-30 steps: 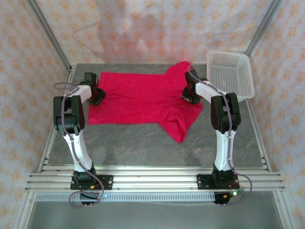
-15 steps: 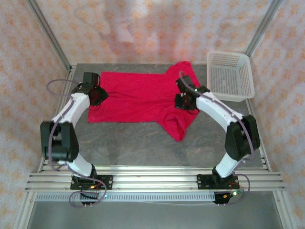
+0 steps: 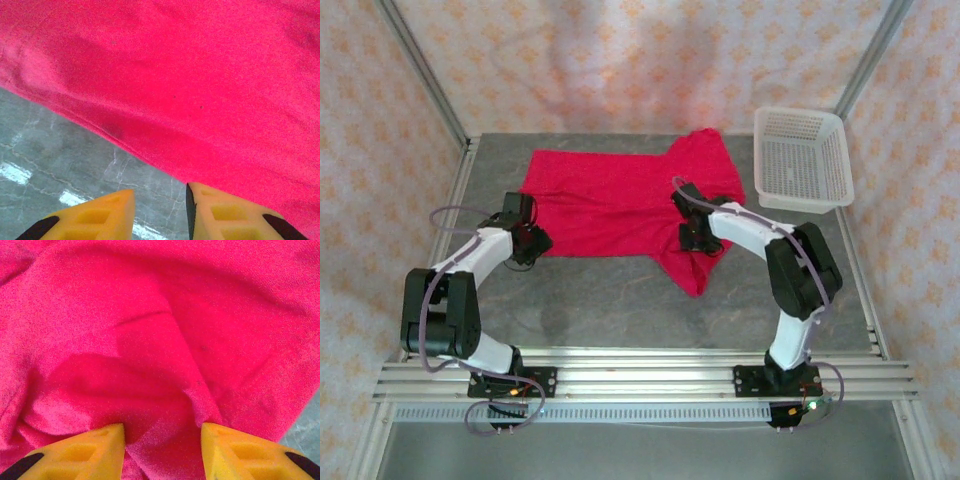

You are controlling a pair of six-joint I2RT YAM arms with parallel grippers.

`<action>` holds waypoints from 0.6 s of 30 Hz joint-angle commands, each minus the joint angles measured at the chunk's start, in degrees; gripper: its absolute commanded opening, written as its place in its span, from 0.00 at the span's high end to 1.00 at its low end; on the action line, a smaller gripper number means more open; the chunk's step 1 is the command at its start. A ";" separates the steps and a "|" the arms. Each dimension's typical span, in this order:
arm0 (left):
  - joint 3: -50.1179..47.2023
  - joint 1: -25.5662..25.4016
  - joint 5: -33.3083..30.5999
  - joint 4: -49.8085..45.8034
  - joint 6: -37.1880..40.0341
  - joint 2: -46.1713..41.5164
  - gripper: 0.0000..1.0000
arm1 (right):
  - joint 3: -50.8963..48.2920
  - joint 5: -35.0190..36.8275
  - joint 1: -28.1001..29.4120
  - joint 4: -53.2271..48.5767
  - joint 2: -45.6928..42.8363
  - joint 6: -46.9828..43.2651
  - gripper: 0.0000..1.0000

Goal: Fold the inside-out t-shirt
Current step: Smooth out the T-shirt at the center of the table.

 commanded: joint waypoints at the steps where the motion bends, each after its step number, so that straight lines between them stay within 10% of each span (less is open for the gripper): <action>1: -0.56 1.33 0.75 2.54 -0.46 2.15 0.67 | 3.30 3.04 0.67 -0.81 1.16 -0.63 0.68; 4: -0.04 3.59 1.59 2.89 -0.66 4.32 0.68 | 3.49 3.42 1.16 -3.82 -0.68 -0.62 1.00; 17: 3.10 8.02 1.62 0.73 -0.30 9.76 0.71 | -17.81 -36.62 2.60 -1.66 -28.96 -3.65 1.00; 18: 3.17 8.07 1.59 0.54 -0.31 9.49 0.72 | -19.54 -36.98 2.65 -1.73 -28.75 -3.32 0.87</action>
